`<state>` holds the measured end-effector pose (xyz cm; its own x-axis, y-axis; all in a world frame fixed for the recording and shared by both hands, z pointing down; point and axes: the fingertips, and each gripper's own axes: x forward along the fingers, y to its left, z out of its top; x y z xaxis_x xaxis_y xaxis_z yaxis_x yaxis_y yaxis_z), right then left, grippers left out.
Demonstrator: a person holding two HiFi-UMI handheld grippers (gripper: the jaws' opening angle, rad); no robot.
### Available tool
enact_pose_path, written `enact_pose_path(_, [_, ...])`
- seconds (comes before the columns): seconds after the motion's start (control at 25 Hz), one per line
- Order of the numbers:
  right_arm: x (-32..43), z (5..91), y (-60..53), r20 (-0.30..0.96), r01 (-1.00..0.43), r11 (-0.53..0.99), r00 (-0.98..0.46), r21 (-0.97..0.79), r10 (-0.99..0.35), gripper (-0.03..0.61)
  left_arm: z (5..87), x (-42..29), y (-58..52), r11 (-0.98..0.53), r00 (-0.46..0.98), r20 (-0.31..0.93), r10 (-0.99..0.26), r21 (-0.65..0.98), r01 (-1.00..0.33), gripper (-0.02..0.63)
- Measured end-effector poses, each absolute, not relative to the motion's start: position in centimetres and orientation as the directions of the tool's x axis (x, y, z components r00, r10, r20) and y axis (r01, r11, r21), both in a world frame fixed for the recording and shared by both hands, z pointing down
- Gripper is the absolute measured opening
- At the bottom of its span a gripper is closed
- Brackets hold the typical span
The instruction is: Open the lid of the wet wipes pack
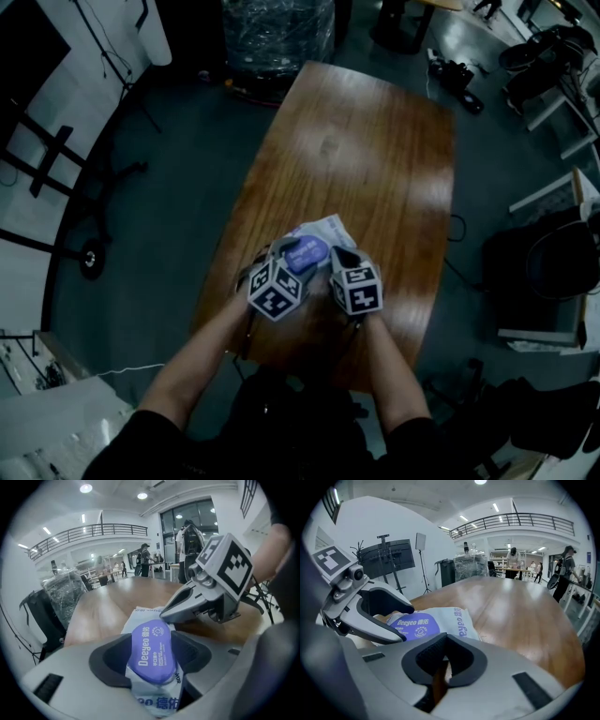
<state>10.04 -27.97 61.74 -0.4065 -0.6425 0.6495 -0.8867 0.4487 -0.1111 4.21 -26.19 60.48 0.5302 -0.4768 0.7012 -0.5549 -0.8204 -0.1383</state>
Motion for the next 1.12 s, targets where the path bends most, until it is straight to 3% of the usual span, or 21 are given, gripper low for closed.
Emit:
enact_pose_path(0.16, [10.3,61.9,-27.9,0.645,-0.888,0.445,-0.410,-0.120,-0.645,0.012,61.2,4.3,-26.0,-0.837,0.508,0.726,-0.464,-0.171,-0.520,0.311])
enact_pose_path(0.4, [10.1,61.8,-28.2,0.643,-0.888,0.442,-0.412,-0.125,-0.646,0.012,61.6,4.0,-26.2,-0.849,0.505,0.724,-0.469,-0.213,-0.484,0.316])
enact_pose_path(0.64, [10.3,61.8,-28.1,0.639,-0.886,0.446,-0.417,-0.126,-0.647,0.012,61.2,4.2,-26.0,-0.836,0.560,0.724,-0.402,-0.040,-0.547,0.252])
enact_pose_path(0.96, [10.2,61.8,-28.1,0.637,-0.882,0.452,-0.427,-0.136,-0.641,0.012,60.4,3.4,-26.8,-0.776,0.615,0.696,-0.371,0.131,-0.617,0.219])
enact_pose_path(1.0, [10.2,61.8,-28.0,0.638,-0.882,0.452,-0.426,-0.136,-0.641,0.012,60.2,2.7,-27.4,-0.746,0.607,0.687,-0.400,0.140,-0.651,0.069])
enact_pose_path(1.04, [10.2,61.9,-28.0,0.640,-0.882,0.451,-0.426,-0.136,-0.640,0.011,60.0,1.8,-28.1,-0.715,0.594,0.681,-0.427,0.147,-0.683,0.008])
enact_pose_path(1.12, [10.2,61.9,-28.0,0.643,-0.883,0.450,-0.424,-0.137,-0.638,0.011,60.1,0.3,-28.7,-0.697,0.564,0.697,-0.443,0.128,-0.705,0.008])
